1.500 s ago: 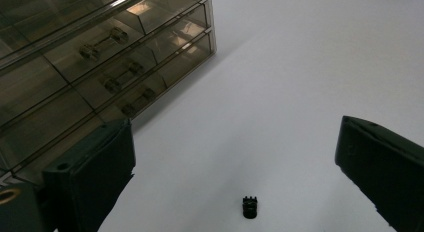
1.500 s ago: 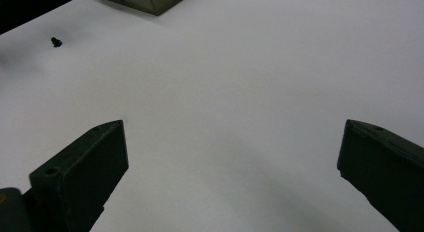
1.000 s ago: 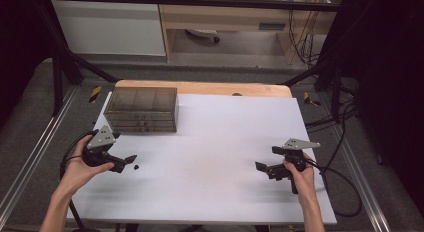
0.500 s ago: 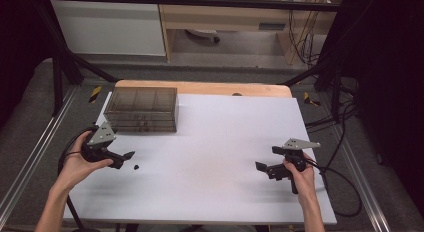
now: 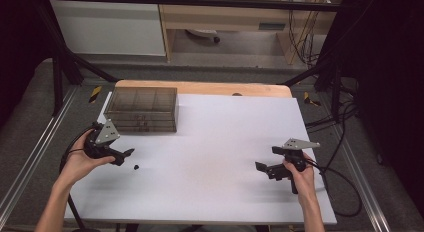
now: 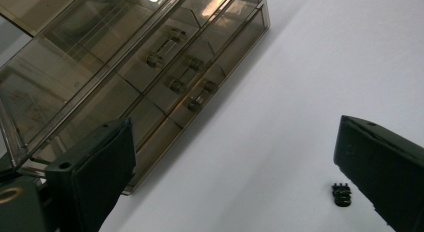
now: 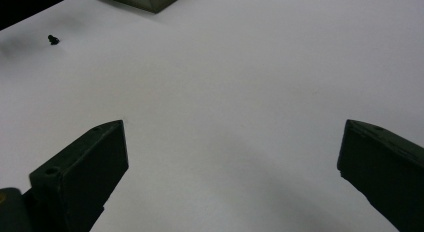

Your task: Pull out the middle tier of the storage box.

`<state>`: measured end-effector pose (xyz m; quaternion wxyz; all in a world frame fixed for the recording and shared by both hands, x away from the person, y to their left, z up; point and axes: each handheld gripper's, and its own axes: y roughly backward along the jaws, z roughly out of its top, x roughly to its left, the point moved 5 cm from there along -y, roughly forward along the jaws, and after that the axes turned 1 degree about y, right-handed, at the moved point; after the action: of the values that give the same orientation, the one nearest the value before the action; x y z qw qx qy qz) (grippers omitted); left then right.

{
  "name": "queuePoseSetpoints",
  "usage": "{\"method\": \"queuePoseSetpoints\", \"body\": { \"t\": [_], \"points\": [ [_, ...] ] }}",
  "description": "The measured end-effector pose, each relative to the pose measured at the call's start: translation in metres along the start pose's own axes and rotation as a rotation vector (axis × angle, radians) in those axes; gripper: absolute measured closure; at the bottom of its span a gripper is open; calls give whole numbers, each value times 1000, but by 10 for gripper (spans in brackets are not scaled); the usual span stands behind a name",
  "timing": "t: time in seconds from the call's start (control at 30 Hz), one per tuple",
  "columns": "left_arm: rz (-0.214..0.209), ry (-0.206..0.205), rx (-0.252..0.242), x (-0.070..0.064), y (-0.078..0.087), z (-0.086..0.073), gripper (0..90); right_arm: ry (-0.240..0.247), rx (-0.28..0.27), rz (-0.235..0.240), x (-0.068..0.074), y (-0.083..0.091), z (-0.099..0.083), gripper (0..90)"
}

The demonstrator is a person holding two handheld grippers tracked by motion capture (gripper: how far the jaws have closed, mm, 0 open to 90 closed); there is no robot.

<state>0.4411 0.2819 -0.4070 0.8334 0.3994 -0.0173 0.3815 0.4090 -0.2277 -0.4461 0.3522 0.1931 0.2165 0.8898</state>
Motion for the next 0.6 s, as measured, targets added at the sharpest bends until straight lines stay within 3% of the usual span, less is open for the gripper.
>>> {"method": "queuePoseSetpoints", "body": {
  "t": [0.53,0.6],
  "points": [
    [46,-72,37,3,-15,-1,32,-1,1,0,0,0,0,5],
    [59,-96,42,3,-18,-1,32,1,1,-1,0,0,0,5]
  ]
}}
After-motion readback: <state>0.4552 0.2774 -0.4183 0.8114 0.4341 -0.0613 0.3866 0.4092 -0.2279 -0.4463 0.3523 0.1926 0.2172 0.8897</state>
